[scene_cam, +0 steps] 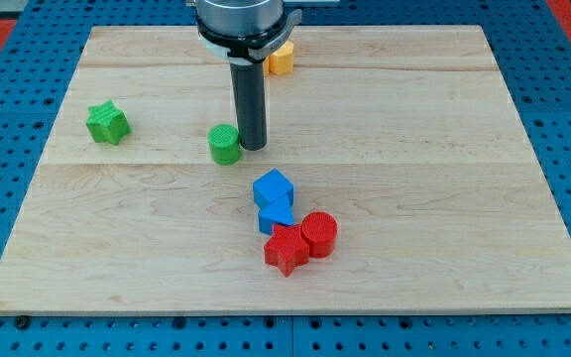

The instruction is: Push the green circle closer to the green star

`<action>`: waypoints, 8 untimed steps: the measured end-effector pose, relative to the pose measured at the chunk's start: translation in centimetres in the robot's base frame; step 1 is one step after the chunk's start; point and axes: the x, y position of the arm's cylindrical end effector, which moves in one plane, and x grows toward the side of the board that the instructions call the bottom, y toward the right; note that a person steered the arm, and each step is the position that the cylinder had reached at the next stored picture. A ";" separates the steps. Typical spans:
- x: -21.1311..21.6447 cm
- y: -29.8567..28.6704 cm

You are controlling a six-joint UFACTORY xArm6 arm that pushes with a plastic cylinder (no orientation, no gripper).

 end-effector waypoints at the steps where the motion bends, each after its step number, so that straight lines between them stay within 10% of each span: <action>1: 2.5 -0.1; 8: -4.1 -4.8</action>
